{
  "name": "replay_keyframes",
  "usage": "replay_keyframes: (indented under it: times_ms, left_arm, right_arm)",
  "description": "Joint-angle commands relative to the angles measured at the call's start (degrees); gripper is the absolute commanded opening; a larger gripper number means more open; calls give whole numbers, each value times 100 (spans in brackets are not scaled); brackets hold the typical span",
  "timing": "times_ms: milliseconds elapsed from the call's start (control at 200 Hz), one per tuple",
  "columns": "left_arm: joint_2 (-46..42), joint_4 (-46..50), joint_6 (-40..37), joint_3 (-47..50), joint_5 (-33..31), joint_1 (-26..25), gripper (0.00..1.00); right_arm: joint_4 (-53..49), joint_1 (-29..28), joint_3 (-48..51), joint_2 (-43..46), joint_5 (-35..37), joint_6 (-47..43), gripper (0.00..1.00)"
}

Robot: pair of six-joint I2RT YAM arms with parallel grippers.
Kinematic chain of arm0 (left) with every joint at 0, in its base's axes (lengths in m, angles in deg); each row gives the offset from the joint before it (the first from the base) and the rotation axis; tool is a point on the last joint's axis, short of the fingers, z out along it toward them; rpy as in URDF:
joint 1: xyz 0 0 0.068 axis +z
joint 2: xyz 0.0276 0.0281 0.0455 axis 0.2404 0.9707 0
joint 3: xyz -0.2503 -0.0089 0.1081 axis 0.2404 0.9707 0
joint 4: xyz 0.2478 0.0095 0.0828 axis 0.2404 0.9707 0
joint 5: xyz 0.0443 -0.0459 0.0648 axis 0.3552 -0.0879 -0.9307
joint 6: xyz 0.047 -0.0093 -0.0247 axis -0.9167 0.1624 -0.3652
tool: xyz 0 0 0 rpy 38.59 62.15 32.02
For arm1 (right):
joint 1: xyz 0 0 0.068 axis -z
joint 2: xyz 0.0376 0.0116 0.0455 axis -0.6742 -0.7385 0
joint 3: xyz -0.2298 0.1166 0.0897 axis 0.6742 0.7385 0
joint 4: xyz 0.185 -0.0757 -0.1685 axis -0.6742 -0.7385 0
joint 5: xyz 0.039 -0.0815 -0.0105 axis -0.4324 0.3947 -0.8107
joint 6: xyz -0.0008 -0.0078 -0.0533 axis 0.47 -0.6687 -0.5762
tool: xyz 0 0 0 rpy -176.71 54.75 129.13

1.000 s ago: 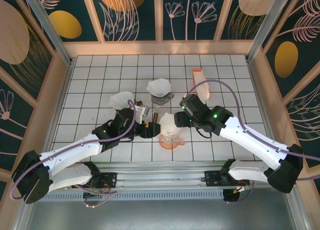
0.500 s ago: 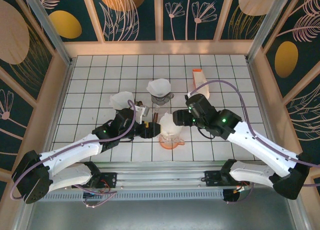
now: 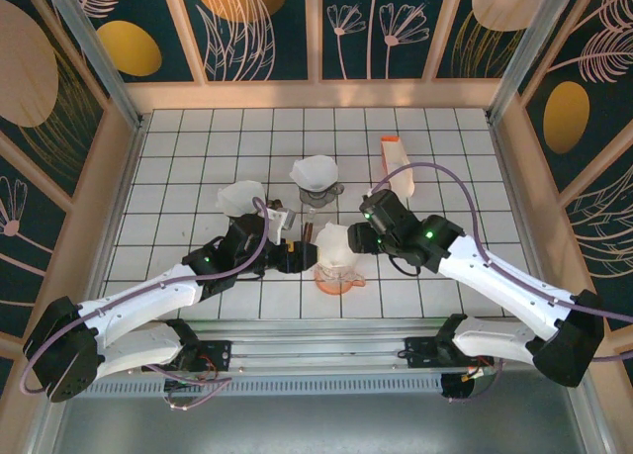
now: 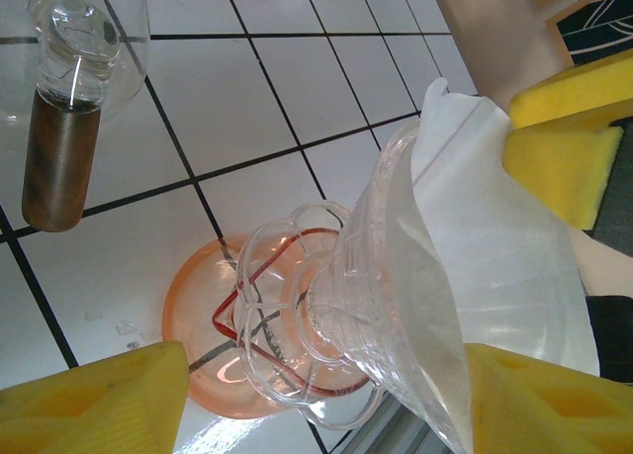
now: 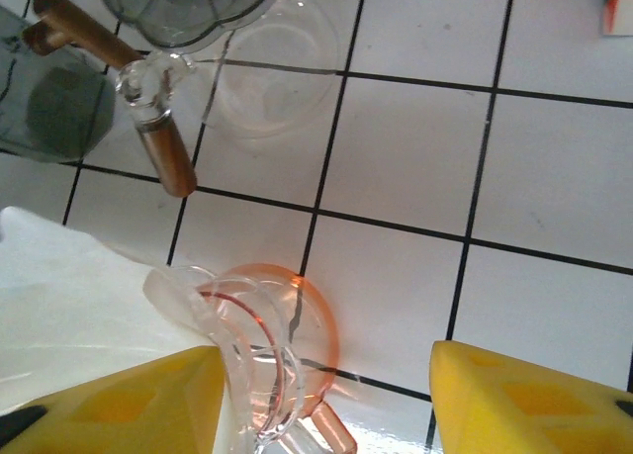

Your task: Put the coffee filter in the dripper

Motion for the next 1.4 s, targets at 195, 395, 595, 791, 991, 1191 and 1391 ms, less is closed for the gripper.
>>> replay_keyframes:
  times_ms: [195, 395, 595, 791, 991, 1191, 1391]
  left_arm:
    - [-35, 86, 7, 93, -49, -39, 71]
    - [-12, 60, 34, 67, -58, -34, 82]
    - [-51, 100, 44, -55, -131, -39, 92]
    - [-236, 213, 3, -231, -300, -37, 99]
    - [-334, 277, 29, -284, -322, -36, 99]
    - [-730, 699, -156, -652, -1088, -39, 99]
    - [-1078, 1633, -711, -1502, -3123, 124, 99]
  right_arm:
    - [-110, 21, 11, 102, 311, 134, 55]
    - [536, -52, 96, 478, -126, -50, 72]
    - [616, -60, 136, 524, -114, 1, 76]
    - [765, -64, 159, 661, -81, -4, 77]
    - [912, -61, 168, 758, -32, -12, 79]
    - [1367, -60, 348, 1094, 209, -4, 80]
    - [2198, -61, 776, 1505, 449, -26, 81]
